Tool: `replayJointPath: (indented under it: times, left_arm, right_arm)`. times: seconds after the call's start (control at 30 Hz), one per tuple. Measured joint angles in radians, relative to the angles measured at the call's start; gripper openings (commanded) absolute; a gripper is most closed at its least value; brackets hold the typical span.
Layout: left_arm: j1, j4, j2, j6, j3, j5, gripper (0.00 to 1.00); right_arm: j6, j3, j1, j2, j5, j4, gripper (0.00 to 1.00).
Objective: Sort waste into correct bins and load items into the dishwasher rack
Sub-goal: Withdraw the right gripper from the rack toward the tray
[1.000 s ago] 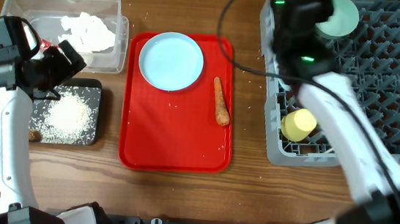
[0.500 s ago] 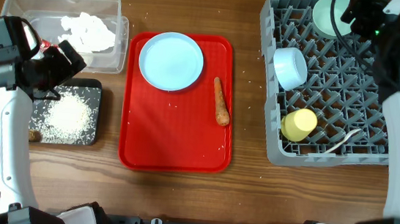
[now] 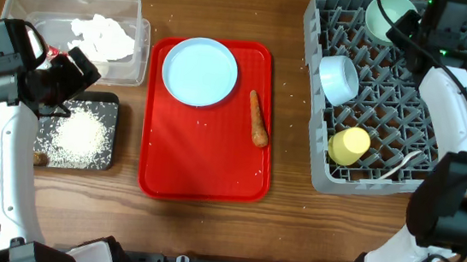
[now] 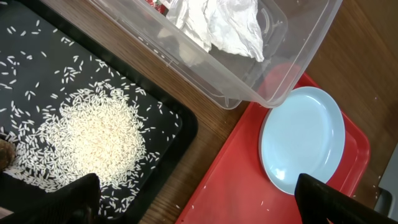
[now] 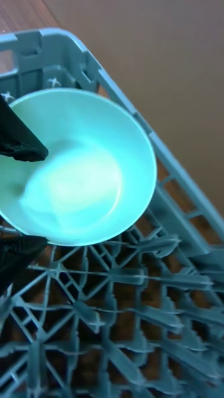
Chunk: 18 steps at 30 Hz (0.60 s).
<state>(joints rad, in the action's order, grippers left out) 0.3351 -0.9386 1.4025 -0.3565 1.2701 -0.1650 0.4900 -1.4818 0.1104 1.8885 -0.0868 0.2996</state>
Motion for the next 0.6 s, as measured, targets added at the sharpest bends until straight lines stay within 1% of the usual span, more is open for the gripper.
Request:
replayJointPath:
  times: [0.2, 0.53, 0.57, 0.6]
  left_arm:
    - [0.0, 0.0, 0.0, 0.0, 0.0, 0.0, 1.0]
    - [0.0, 0.0, 0.0, 0.0, 0.0, 0.0, 1.0]
    - [0.0, 0.0, 0.0, 0.0, 0.0, 0.0, 1.0]
    - [0.0, 0.0, 0.0, 0.0, 0.0, 0.0, 1.0]
  right_arm:
    - [0.044, 0.0, 0.0, 0.057, 0.0, 0.0, 0.4]
    - [0.048, 0.0, 0.003, 0.089, -0.001, -0.001, 0.39]
    - [0.048, 0.0, 0.003, 0.089, -0.001, -0.001, 0.35]
    - [0.048, 0.0, 0.003, 0.089, -0.001, -0.002, 0.24]
